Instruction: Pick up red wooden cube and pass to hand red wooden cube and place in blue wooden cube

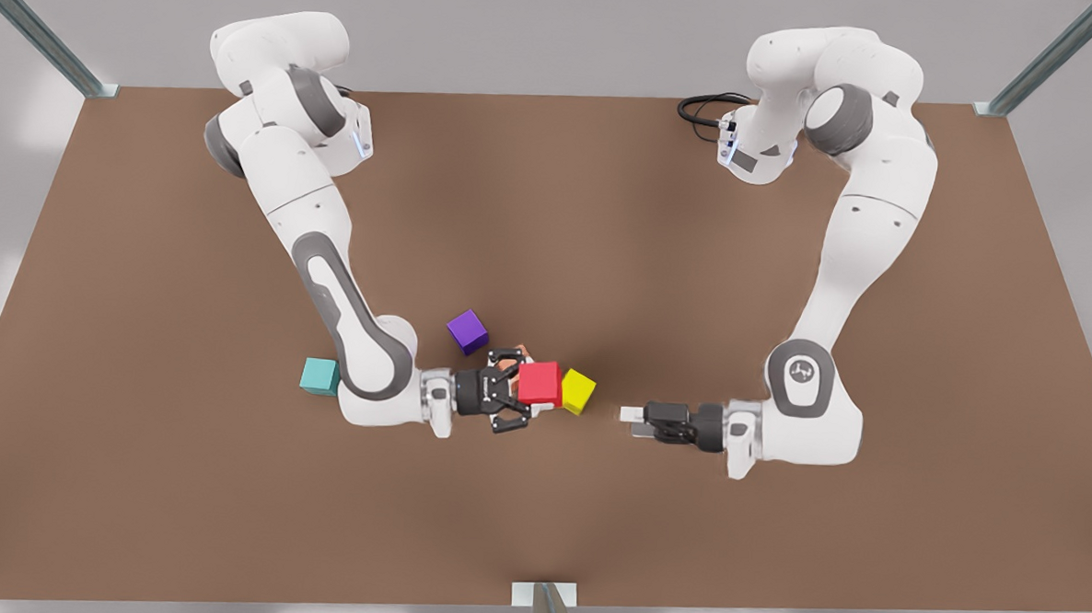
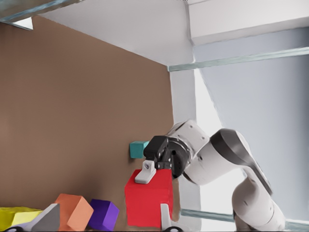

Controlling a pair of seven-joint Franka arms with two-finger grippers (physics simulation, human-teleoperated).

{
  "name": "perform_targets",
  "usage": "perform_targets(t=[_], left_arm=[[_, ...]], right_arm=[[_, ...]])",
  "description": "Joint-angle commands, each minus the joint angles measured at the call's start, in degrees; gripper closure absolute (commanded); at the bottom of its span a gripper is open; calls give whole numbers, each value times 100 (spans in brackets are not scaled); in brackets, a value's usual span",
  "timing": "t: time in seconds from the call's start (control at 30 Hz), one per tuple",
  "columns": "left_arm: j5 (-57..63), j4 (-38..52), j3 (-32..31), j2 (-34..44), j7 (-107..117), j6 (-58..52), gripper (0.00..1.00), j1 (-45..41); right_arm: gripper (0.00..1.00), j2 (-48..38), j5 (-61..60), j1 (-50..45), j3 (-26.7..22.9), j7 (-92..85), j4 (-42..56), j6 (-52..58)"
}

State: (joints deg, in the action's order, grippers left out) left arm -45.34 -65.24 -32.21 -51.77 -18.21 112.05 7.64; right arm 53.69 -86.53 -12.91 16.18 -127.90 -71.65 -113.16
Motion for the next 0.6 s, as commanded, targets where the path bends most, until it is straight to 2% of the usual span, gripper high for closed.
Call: perform_targets(t=[0.0, 0.07, 0.17, 0.2, 0.23, 0.27, 0.37, 0.4, 0.43, 0.47, 0.5, 0.57], left_arm=[[2333, 37, -13, 509, 1222, -1711, 0, 378], [4849, 72, -22, 1599, 2048, -3268, 0, 379], [5316, -7, -5, 1906, 2621, -3471, 0, 300], [4668, -1514, 2119, 3258, 2147, -2770, 1, -1280], [4208, -2529, 2764, 3999, 2155, -2064, 0, -1731], [4296, -2187, 2729, 3762, 2146, -2319, 0, -1713], [4331, -2099, 2755, 3753, 2146, -2337, 0, -1704], [4410, -1783, 2755, 3744, 2129, -2529, 0, -1687], [4463, -1247, 2764, 3674, 2137, -3250, 0, -1687], [4551, -1176, 2773, 3367, 2111, -3330, 0, -1441], [4735, -992, 2764, 3331, 2102, -3155, 0, -1256], [4947, -771, 2773, 3296, 2129, -3066, 0, -1239]], right_arm=[[56, -16, 251, 149, -10, 2, 2, 92], [56, -16, 848, 360, -10, 142, 2, 145], [56, -315, 2377, 799, -19, 985, -68, 285], [56, -500, 3089, 940, -19, 1583, -86, 347], [56, -675, 3871, 1098, -19, 2136, -86, 400], [56, -886, 4697, 1212, -19, 2585, -86, 435], [55, -1255, 6877, 1283, -273, 3376, -94, 365], [55, -1387, 7352, 1291, -379, 3552, -147, 400], [55, -1502, 7642, 1283, -519, 3561, -305, 400], [55, -1633, 8187, 1291, -581, 3658, -472, 338], [55, -1818, 8337, 1283, -757, 3658, -727, 145], [55, -1959, 8741, 1283, -783, 3807, -1017, -75]])
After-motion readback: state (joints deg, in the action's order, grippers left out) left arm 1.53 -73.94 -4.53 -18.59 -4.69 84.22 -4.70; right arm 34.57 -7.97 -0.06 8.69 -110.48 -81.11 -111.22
